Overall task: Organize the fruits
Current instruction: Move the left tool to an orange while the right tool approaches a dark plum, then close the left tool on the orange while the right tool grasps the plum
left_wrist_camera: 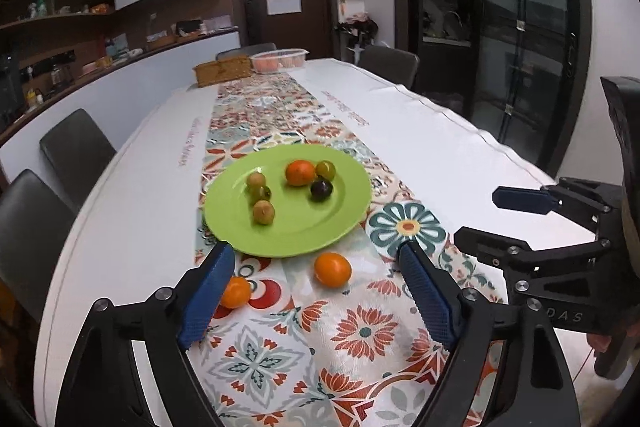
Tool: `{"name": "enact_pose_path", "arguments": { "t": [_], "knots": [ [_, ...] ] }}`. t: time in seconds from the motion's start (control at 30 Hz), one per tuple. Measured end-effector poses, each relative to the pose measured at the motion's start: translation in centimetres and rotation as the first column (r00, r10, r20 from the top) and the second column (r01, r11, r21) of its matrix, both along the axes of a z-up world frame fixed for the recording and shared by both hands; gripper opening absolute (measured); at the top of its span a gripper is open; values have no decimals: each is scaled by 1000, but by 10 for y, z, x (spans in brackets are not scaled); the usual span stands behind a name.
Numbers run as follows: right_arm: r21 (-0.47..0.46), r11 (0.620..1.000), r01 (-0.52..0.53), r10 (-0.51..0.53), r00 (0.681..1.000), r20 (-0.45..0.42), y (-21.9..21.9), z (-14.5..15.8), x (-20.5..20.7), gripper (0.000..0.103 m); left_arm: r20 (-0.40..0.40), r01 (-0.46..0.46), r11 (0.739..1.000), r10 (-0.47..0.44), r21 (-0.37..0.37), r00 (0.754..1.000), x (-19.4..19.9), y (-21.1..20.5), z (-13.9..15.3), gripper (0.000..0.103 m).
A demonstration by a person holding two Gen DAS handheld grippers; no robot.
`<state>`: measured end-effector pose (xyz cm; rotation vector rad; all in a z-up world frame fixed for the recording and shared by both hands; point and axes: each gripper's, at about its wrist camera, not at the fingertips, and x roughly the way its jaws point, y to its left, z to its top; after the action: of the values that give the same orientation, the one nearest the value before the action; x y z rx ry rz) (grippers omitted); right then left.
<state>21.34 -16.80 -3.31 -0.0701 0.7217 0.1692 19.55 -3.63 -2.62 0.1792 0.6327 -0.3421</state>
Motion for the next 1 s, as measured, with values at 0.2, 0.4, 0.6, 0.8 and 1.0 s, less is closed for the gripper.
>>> {"name": "enact_pose_path", "arguments": {
  "t": [0.2, 0.4, 0.6, 0.8, 1.0],
  "knots": [
    [-15, 1000, -26, 25, 999, -47, 5, -22, 10, 60, -48, 52, 998, -50, 40, 998, 13, -6, -22, 77],
    [-42, 998, -43, 39, 994, -100, 10, -40, 23, 60, -95, 79, 996, -74, 52, 993, 27, -6, -40, 69],
    [-42, 998, -54, 49, 992, -120, 12, -46, 33, 59, -155, 104, 993, -94, 53, 983, 42, -11, -55, 60],
    [-19, 999, -50, 47, 987, -155, 11, -53, 43, 53, -179, 102, 994, -92, 47, 980, 53, -17, -62, 55],
    [-5, 999, -49, 47, 981, -187, 9, -63, 52, 46, -189, 105, 993, -92, 62, 978, 61, -23, -67, 52]
  ]
}}
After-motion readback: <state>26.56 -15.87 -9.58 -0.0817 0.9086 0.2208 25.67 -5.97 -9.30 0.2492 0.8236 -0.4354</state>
